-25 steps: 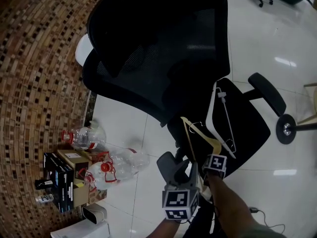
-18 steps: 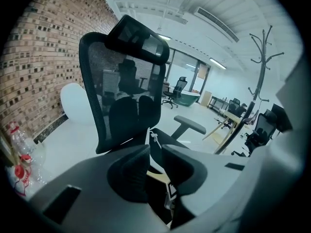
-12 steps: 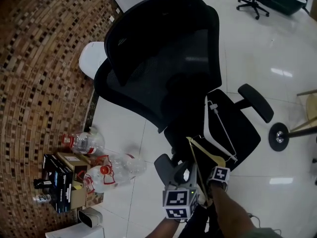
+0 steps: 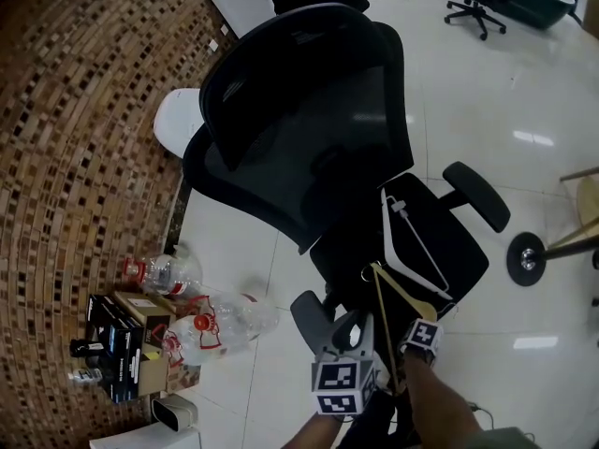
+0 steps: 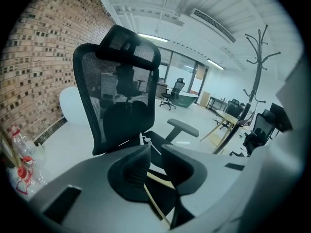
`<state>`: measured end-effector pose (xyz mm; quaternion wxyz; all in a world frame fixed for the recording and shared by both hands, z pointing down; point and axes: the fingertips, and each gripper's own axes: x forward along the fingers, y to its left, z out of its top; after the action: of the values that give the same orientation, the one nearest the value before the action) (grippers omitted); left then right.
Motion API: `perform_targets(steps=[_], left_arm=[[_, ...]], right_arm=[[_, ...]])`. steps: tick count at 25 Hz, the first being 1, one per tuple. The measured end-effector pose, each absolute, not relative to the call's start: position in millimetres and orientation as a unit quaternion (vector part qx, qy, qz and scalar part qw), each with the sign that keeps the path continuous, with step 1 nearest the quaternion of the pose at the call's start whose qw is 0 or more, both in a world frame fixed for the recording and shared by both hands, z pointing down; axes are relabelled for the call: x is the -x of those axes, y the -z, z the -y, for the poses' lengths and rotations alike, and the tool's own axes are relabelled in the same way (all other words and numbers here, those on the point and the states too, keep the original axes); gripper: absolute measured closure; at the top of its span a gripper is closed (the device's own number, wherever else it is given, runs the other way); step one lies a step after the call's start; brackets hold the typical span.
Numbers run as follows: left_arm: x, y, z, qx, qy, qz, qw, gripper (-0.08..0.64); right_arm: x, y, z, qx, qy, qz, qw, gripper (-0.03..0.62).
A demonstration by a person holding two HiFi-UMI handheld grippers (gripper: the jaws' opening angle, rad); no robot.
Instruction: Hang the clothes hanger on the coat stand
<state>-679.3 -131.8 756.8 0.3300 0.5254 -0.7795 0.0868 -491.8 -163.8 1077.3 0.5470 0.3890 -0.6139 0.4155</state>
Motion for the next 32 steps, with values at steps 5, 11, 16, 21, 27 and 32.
perform_targets(steps=[5,11,16,21,27,32], left_arm=[[661.1,-746.7,147.6,-0.540,-0.095,0.769,0.328,0.480],[621.3,-735.2,162.1,-0.558,-0.109,0.758,0.319,0.482],[579.1,-721.0,141.4,-0.580,-0.123,0.743,0.312,0.482],[547.7,-678.2,106.0,-0.587,-0.125,0.742,0.299,0.482],[515.2,-624.6,67.2,-0.600,-0.118,0.745,0.266,0.482],[479.4,-586.1,40.8,-0.620,-0.112,0.737,0.246,0.482]], right_arm=[[448.3,-1049.4,169.7,-0.389,-0.379,0.609,0.577,0.526],[412.7,-1010.4,175.0,-0.364,-0.328,0.636,0.596,0.526],[387.7,-956.6,177.2,-0.359,-0.213,0.684,0.598,0.526],[368.1,-882.9,162.7,-0.347,-0.114,0.723,0.586,0.526],[340.5,-793.2,148.7,-0.349,-0.017,0.762,0.545,0.526],[314.6,-716.1,132.3,-0.367,0.026,0.784,0.500,0.526]])
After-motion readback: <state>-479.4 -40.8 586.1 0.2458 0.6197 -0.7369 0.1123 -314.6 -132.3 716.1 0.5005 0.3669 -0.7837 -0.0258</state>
